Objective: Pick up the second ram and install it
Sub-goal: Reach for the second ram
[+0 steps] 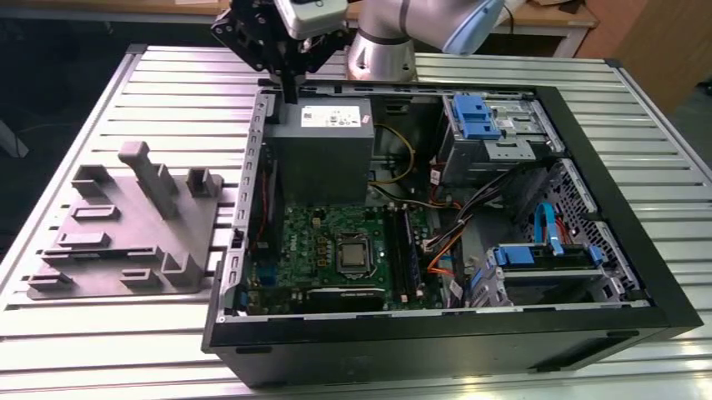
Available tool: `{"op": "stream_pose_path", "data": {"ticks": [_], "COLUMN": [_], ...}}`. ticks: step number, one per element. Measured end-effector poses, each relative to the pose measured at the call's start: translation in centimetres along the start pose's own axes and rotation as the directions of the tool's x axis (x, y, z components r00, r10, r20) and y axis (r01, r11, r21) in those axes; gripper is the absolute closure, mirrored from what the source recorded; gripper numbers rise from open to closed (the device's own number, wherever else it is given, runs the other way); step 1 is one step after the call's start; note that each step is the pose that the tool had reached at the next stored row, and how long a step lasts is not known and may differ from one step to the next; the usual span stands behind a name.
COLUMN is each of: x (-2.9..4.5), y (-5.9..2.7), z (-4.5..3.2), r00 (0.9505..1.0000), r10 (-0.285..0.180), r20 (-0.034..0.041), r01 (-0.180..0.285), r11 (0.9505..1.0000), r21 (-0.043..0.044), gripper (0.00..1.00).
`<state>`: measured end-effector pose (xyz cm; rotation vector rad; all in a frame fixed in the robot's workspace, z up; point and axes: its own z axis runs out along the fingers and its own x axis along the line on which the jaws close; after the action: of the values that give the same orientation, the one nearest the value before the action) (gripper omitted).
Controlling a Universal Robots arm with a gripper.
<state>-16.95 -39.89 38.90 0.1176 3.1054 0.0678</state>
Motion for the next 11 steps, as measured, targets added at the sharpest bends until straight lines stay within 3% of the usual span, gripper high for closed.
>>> {"op": "stream_pose_path", "data": {"ticks": [6, 11], "x": [1.10, 1.54], "y": [-0.08, -0.12], "z": [0.01, 0.04], "r00": [1.0000, 1.0000], "r10": [0.000, 0.000], "r20": [0.0003, 0.0003], "r01": [0.000, 0.000], "r11": [1.0000, 1.0000], "r21": [0.0001, 0.0000], "gripper": [0.90, 0.90]}}
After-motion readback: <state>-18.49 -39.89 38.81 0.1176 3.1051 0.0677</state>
